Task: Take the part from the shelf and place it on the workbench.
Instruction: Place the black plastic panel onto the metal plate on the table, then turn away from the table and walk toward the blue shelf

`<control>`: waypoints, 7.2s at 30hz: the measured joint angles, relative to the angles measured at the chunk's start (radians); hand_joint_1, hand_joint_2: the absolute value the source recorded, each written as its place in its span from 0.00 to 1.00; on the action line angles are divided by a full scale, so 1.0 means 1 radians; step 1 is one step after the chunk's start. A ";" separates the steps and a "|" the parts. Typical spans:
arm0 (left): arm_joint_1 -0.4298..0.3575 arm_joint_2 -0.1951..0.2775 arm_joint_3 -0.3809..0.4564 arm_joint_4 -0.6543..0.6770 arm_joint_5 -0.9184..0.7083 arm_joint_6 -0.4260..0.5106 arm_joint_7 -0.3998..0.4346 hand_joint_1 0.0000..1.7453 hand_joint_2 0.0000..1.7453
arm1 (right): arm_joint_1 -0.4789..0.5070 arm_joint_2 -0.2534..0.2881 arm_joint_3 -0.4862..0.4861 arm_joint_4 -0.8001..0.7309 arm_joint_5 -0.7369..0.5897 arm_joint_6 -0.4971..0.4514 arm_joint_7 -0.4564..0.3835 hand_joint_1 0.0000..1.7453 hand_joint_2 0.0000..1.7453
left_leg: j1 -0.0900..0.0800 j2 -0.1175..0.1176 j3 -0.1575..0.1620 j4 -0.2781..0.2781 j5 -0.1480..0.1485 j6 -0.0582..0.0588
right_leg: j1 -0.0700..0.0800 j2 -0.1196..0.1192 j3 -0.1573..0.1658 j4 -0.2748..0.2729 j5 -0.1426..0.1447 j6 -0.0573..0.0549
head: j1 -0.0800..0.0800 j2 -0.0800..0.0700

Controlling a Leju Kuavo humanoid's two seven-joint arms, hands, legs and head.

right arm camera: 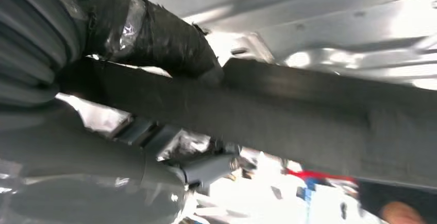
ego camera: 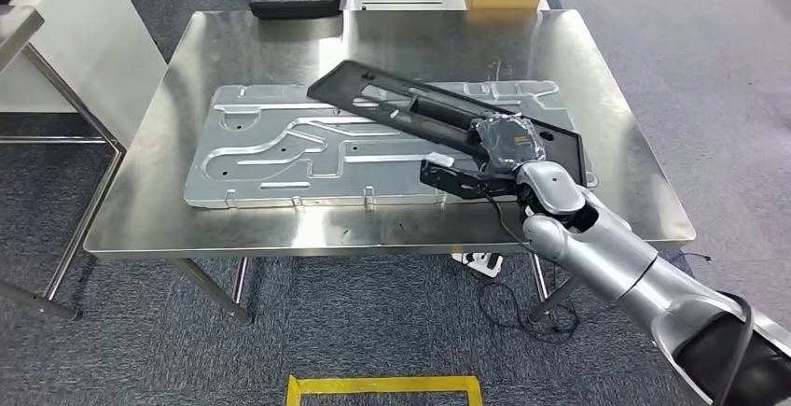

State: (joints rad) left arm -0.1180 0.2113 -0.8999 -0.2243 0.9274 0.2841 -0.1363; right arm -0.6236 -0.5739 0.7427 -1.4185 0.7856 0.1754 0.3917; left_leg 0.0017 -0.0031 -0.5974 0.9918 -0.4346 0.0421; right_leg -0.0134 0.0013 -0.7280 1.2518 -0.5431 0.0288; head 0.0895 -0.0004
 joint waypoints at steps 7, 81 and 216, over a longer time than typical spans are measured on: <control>-0.002 0.000 0.000 0.000 0.001 0.013 0.034 0.00 1.00 | 0.020 -0.010 -0.016 0.042 0.006 0.003 0.016 1.00 1.00 | 0.006 -0.004 -0.013 0.047 -0.033 -0.028 | -0.021 -0.001 0.078 -0.180 0.106 0.014 | 0.001 0.000; 0.000 0.001 0.000 -0.001 -0.009 -0.059 -0.032 0.00 0.00 | 0.030 -0.014 -0.073 -0.122 0.140 -0.059 -0.001 0.00 0.00 | 0.007 0.000 -0.058 0.168 -0.066 -0.050 | -0.010 0.000 0.115 -0.208 0.104 -0.038 | -0.007 0.000; -0.005 -0.026 0.001 -0.001 -0.008 0.048 0.142 0.00 0.00 | 0.061 0.049 -0.088 -0.151 0.136 -0.087 0.015 0.00 0.00 | 0.001 0.004 -0.001 0.021 -0.007 0.007 | -0.006 -0.003 -0.001 0.029 -0.023 0.016 | -0.011 0.000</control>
State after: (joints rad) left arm -0.1230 0.1849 -0.8988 -0.2255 0.9197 0.3317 0.0060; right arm -0.5627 -0.5249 0.6546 -1.5700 0.9219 0.0887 0.4067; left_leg 0.0023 0.0007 -0.5983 1.0123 -0.4416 0.0490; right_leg -0.0193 -0.0013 -0.7288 1.2803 -0.5664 0.0448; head 0.0782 -0.0004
